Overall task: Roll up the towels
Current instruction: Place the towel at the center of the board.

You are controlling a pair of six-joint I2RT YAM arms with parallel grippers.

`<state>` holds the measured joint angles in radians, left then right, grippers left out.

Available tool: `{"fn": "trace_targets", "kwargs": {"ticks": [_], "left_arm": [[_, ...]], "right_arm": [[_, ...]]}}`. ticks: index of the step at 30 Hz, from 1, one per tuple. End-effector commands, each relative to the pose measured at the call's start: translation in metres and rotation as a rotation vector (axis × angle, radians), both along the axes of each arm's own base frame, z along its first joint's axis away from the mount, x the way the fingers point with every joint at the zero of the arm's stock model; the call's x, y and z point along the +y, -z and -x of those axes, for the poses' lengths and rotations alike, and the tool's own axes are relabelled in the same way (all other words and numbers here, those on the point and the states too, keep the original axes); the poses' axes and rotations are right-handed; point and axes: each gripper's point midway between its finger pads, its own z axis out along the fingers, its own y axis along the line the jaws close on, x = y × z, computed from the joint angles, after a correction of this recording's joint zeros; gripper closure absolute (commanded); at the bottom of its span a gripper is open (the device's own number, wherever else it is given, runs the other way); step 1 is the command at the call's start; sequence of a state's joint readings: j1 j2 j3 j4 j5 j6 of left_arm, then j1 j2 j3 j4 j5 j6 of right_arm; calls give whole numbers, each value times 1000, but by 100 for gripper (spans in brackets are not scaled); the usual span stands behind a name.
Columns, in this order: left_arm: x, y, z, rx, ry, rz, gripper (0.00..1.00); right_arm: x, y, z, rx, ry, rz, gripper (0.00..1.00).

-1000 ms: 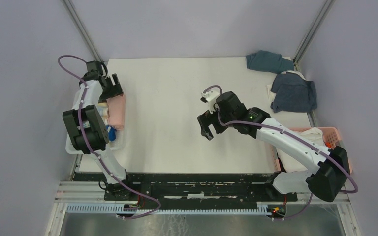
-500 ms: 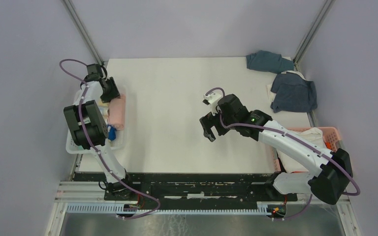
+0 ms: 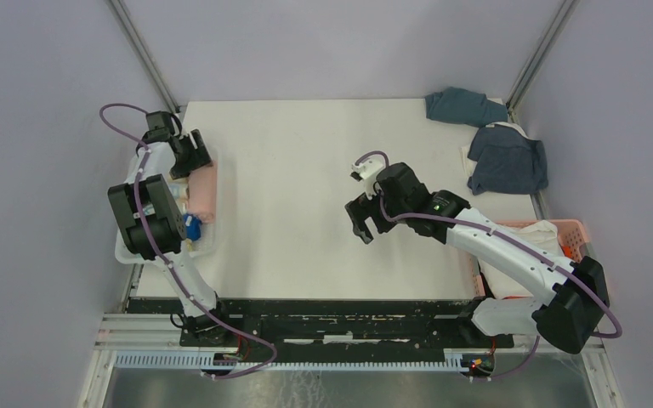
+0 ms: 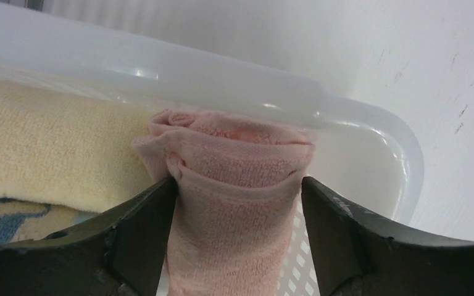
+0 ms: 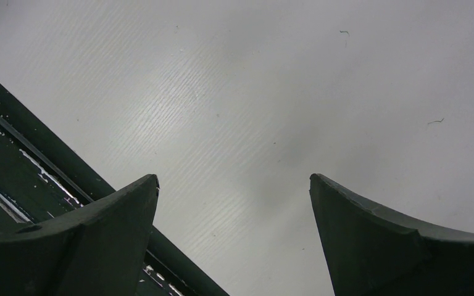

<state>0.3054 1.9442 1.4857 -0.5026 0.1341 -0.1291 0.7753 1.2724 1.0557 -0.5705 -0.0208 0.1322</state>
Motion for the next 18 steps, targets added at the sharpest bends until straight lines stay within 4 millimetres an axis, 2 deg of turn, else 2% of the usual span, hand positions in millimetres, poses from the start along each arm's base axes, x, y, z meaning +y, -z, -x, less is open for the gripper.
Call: {"fn": "trace_targets", "kwargs": {"ticks": [1, 4, 7, 10, 13, 18], "left_arm": [[-1, -57, 9, -84, -6, -43, 17], [-4, -91, 18, -135, -28, -56, 13], [-19, -119, 31, -183, -32, -56, 12], [-46, -129, 47, -190, -7, -50, 11], [-88, -125, 66, -169, 52, -52, 11], [-165, -93, 103, -94, 179, -9, 10]], "right_arm": [[1, -20, -17, -85, 26, -26, 0], [1, -25, -22, -102, 41, -23, 0], [-1, -28, -27, -116, 60, -15, 0], [-6, -28, -33, -129, 94, 1, 0], [-19, -27, -41, -137, 168, 20, 0], [-43, -25, -53, -151, 297, 58, 0]]}}
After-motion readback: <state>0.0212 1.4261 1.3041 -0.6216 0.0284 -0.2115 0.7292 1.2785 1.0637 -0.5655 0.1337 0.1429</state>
